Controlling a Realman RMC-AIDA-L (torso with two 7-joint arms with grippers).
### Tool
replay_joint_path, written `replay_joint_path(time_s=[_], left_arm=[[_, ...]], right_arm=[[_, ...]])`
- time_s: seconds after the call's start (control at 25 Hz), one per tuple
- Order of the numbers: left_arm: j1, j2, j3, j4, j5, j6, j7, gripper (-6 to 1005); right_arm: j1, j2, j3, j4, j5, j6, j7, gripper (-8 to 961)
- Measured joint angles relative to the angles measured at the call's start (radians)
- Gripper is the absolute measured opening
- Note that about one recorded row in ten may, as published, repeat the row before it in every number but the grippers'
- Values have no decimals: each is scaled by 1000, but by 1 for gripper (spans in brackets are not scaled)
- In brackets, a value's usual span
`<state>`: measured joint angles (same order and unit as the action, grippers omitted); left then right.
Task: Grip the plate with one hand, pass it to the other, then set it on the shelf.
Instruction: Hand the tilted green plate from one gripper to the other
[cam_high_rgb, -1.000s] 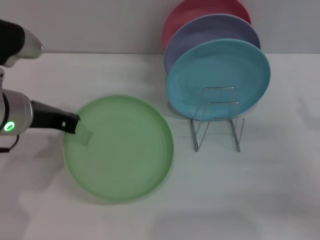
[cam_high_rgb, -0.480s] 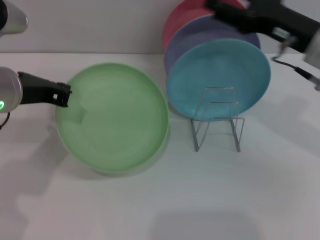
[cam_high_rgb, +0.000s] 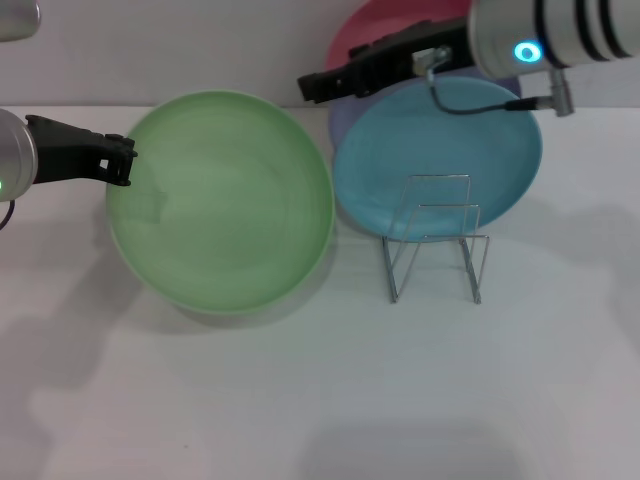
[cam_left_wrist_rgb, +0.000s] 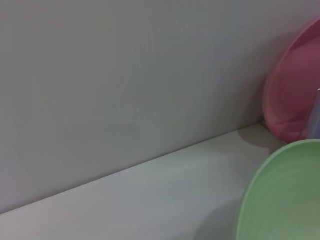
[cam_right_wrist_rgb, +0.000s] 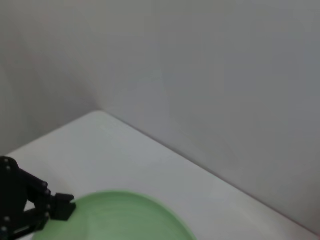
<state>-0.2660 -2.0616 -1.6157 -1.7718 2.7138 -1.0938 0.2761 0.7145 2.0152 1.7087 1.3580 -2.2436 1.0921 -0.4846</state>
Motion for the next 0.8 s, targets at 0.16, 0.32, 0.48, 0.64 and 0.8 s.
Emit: replay_joint_path(time_s=[0.16, 0.32, 0.48, 0.64, 0.8], left_arm=[[3, 1, -2, 0, 0, 5, 0, 35], [3, 2, -9, -1, -5, 3, 7, 36], [2, 2, -13, -10, -10, -2, 14, 37], [3, 1, -13, -19, -13, -7, 24, 37], [2, 1, -13, -24, -14, -10, 25, 38]], right_arm=[[39, 15, -9, -50, -30, -18, -8, 788], [65, 23, -29, -98, -33, -43, -23, 776], [90, 23, -58, -148, -31, -72, -34, 764], [109, 25, -87, -181, -34, -104, -40, 752], [120, 28, -111, -200, -34, -128, -43, 741]])
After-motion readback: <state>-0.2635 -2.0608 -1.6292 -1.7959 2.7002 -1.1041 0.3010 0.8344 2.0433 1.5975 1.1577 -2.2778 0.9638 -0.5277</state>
